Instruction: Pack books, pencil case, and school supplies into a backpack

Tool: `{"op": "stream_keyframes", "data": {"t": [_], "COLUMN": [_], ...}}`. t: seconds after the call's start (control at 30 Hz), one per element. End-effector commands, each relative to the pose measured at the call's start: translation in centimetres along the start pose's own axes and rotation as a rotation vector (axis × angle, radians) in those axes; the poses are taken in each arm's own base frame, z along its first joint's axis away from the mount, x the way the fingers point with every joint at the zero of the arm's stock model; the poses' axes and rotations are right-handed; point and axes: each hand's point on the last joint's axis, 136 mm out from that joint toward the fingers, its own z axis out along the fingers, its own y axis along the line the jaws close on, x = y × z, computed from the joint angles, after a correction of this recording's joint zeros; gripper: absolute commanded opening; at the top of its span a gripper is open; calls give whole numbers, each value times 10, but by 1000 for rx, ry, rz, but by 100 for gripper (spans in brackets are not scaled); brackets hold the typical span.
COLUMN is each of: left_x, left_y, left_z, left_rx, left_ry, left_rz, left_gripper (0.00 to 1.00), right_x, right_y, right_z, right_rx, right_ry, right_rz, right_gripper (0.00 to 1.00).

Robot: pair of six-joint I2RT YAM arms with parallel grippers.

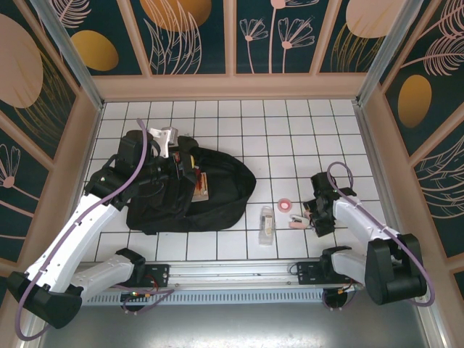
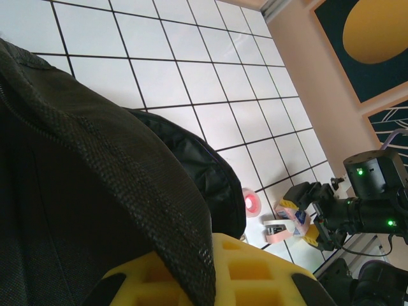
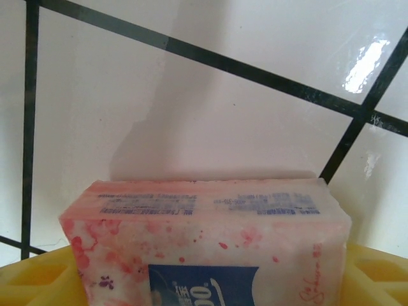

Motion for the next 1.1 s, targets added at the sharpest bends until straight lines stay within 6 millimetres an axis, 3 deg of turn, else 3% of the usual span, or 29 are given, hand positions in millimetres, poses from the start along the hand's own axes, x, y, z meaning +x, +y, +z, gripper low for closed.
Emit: {"op": "stream_keyframes", "data": {"t": [0.0,0.17,0.27,0.37,0.5,0.7,0.93,1.07], "left_x": [-22,-24,-26,-29,-33,-37,-42,-46], "left_y": [-23,-24,-24,-25,-24,-21,-20,-19], "left_z": [-12,-15,-18,-21,-24,-31,-43,-47], "left_rx": [71,63,55,45,26,-12,-39,-63], "left_ry": [-81,-87,-92,-101,-112,-129,-173,-181], "left_rz": [67,70,72,75,79,85,89,97], "left_gripper": [0,0,0,0,0,0,0,0], "right_x": [-7,-20,-28,-16,35,151,266,308], "right_y": [8,31,66,115,175,244,272,283], "right_z": [1,-33,-75,-120,-157,-189,-180,-172], "right_rx": [-50,-122,-213,-335,-424,-621,-722,-745], "right_ry": [-37,-97,-168,-213,-191,-44,146,205], "right_rz": [6,-25,-107,-249,-457,-761,-1018,-1076], "right_gripper": [72,72,72,71,72,72,72,71]}}
